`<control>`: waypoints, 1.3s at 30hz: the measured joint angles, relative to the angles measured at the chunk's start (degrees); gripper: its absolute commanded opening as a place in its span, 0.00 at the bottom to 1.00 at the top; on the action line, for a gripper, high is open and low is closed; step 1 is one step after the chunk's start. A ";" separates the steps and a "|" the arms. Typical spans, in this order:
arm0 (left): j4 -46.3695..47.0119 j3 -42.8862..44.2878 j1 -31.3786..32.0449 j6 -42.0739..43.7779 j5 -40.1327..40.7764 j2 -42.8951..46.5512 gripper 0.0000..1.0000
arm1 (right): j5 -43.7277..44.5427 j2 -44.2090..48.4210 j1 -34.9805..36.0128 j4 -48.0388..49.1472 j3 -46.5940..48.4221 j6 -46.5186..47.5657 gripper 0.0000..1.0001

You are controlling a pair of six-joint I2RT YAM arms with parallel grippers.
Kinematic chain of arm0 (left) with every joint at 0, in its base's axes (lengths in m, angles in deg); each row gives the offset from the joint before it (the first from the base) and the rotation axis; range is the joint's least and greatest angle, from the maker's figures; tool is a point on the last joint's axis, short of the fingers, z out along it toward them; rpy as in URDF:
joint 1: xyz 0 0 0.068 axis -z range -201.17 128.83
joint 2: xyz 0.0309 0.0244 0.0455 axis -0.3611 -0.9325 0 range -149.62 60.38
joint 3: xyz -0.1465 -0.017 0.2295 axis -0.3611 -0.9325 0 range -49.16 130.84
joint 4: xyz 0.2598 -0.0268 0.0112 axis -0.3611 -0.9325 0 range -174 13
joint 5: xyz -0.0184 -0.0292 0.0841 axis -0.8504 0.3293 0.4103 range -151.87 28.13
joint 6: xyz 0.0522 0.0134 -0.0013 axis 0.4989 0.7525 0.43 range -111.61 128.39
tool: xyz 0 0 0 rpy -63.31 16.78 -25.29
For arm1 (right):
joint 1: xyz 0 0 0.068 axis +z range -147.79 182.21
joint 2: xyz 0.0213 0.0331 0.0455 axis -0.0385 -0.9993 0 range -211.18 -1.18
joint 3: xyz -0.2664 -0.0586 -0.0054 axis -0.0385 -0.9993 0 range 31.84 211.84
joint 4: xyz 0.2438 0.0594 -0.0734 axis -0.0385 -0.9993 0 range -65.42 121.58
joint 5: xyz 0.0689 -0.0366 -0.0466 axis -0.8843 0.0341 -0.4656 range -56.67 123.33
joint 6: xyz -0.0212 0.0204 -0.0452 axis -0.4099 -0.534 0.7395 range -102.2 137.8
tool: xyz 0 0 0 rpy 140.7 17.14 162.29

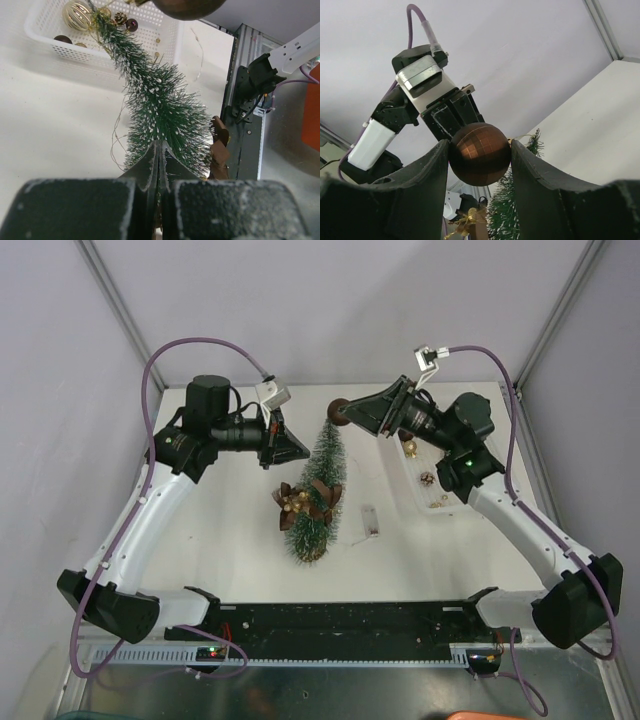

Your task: Decorate the small christmas tree

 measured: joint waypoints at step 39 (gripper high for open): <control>0.02 -0.83 0.00 -0.02 1.03 1.20 0.00 | -3.78 4.37 -2.34 7.48 -12.61 -7.58 0.34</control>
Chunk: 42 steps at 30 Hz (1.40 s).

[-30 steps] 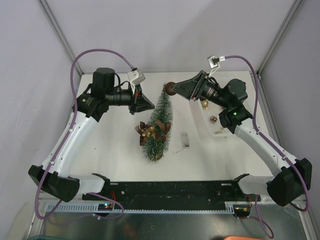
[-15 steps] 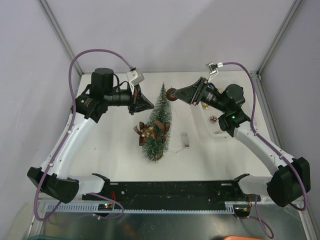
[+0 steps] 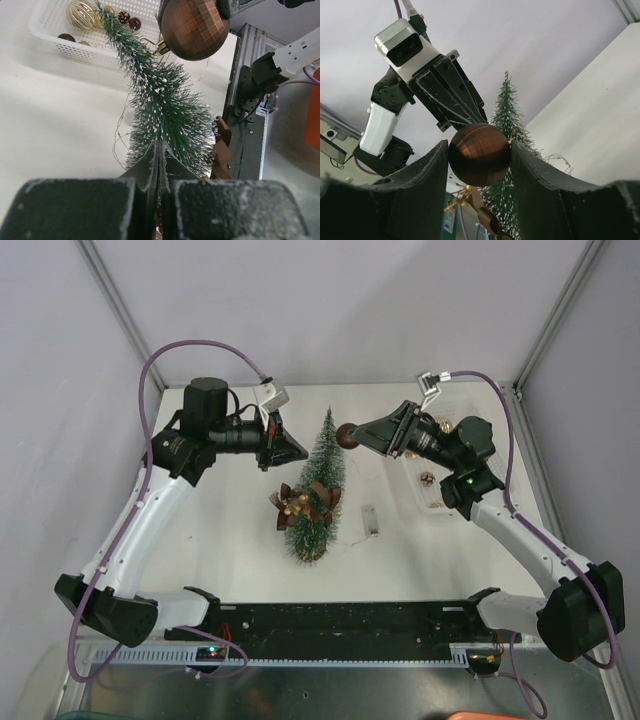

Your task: Decorate the small christmas tree

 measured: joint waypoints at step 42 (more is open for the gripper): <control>-0.02 0.04 0.00 -0.07 1.51 0.79 0.01 | -7.26 1.46 -8.76 13.44 -1.70 -11.34 0.36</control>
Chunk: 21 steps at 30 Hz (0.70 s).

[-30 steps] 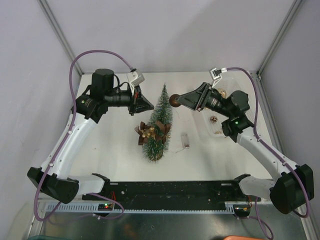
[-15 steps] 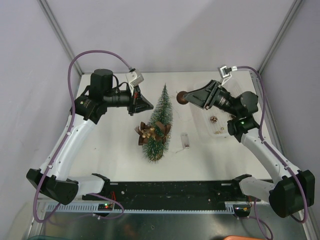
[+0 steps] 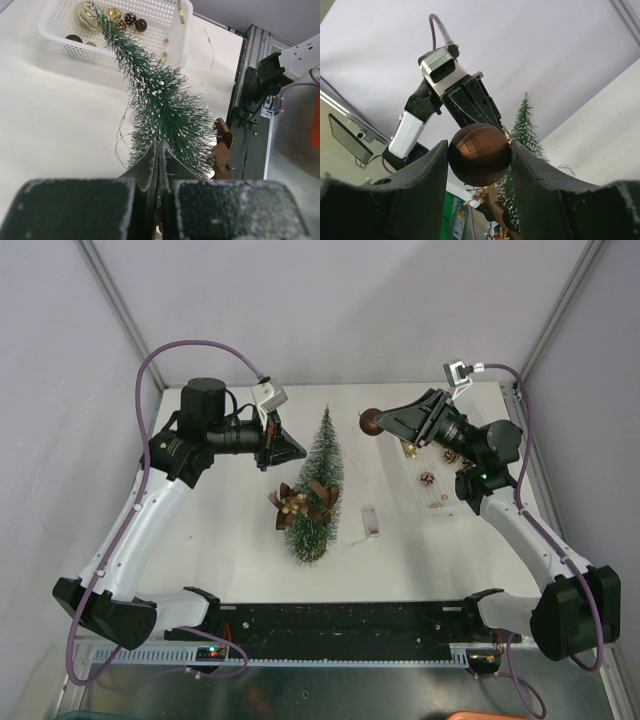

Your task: Decorate the small christmas tree

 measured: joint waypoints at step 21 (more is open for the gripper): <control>0.59 5.84 0.00 -1.99 -3.26 -1.33 0.69 | 0.59 -5.16 1.99 -0.28 7.58 1.75 0.35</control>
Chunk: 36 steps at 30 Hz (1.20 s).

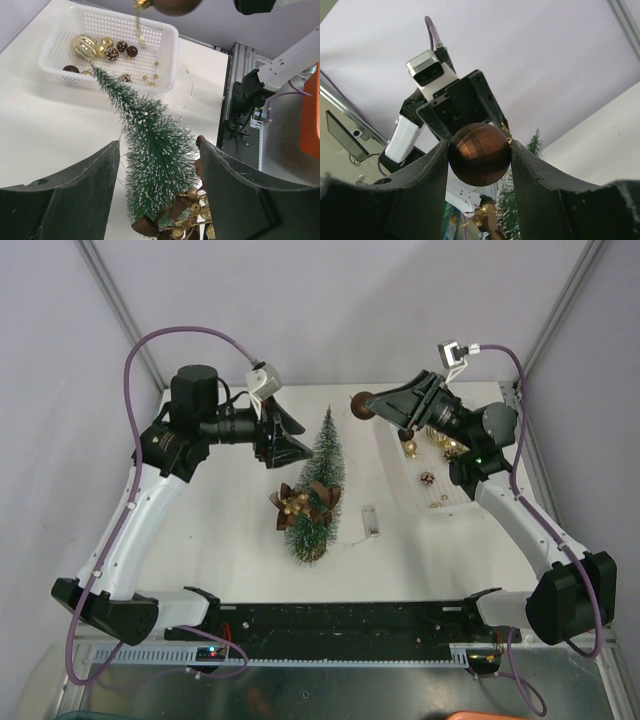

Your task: Decorate the small christmas tree

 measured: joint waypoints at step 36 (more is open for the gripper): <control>0.44 -2.16 0.66 0.04 -2.60 -3.58 0.00 | 3.50 -9.35 4.44 -3.87 9.81 11.23 0.34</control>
